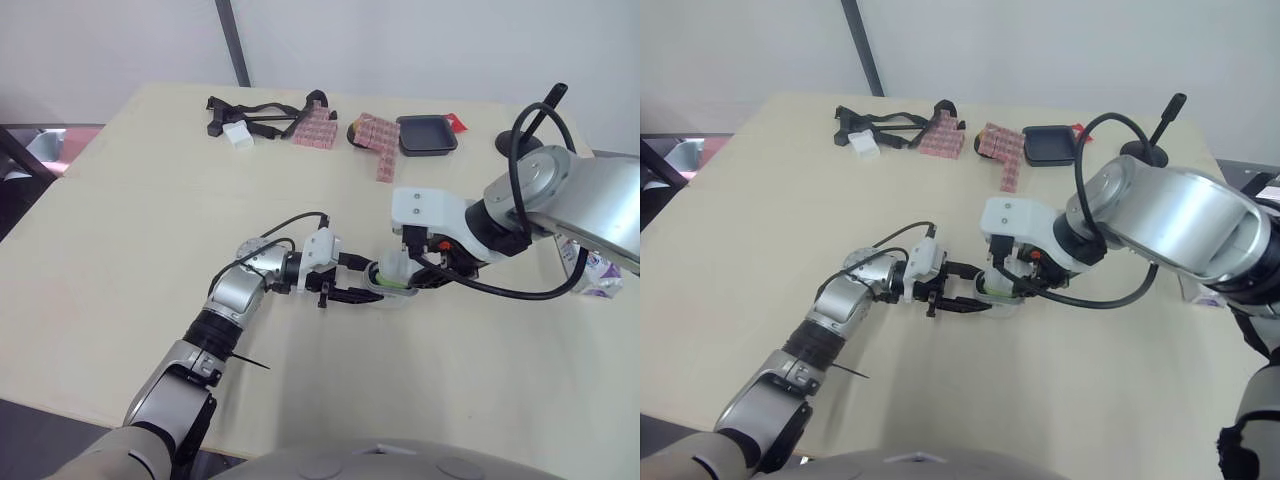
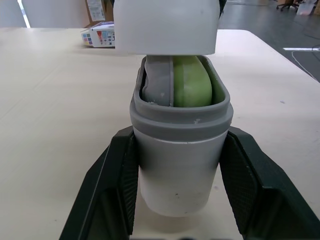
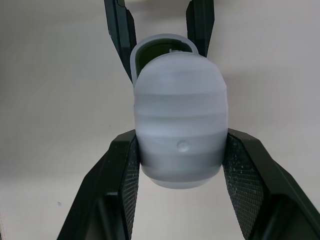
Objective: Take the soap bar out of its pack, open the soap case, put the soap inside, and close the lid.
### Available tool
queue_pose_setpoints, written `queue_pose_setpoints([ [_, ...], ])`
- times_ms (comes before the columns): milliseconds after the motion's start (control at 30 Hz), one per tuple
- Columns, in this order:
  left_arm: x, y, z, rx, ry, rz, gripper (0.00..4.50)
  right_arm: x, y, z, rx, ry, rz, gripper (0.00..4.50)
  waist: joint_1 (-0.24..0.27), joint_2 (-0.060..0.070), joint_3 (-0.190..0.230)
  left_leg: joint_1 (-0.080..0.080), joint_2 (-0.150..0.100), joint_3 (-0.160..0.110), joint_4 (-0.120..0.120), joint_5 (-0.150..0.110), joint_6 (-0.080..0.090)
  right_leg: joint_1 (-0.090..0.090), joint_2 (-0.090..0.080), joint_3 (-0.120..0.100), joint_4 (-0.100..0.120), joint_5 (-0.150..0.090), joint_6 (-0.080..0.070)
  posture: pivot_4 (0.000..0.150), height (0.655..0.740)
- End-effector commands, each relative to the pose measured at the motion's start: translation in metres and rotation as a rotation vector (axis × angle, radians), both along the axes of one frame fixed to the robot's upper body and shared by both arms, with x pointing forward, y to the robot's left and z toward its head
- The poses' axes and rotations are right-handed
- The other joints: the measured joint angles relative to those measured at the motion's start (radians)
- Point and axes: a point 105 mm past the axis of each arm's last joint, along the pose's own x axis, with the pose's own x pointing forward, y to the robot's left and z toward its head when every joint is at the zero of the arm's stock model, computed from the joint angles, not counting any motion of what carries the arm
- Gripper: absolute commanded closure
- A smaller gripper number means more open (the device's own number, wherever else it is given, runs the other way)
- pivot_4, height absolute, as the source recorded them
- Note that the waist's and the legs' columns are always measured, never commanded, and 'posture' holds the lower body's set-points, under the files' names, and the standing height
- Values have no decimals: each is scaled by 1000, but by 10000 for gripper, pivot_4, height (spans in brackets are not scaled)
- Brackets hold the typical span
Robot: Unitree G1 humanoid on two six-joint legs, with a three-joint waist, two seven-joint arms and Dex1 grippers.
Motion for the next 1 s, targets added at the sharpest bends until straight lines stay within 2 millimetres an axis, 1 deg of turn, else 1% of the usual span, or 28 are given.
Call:
queue_pose_setpoints([
  [33,3,0,10,-27,-41,7,26688,2,3,3,-11,-36,16,25639,1,0,0,0,0,0,0,0,0,0,0,0,0,0,0,1500,7400],
  [233,3,-1,9,-32,-36,10,26688,1,8,-5,-38,-29,41,25639,2,0,0,0,0,0,0,0,0,0,0,0,0,0,0,1500,7400],
  [500,1,-1,8,-33,-33,15,26688,3,16,-8,-39,-20,58,25639,0,0,0,1,0,0,0,0,0,1,0,0,0,0,0,1500,7400],
  [733,1,-2,8,-38,-29,21,26688,0,16,-10,-49,1,76,25639,0,0,0,2,0,0,0,0,-1,2,0,0,1,0,0,1500,7400],
  [1000,1,-2,8,-38,-31,24,26688,-2,13,-15,-58,43,58,25639,0,0,0,2,0,0,0,0,-1,2,0,0,0,0,0,1500,7400],
])
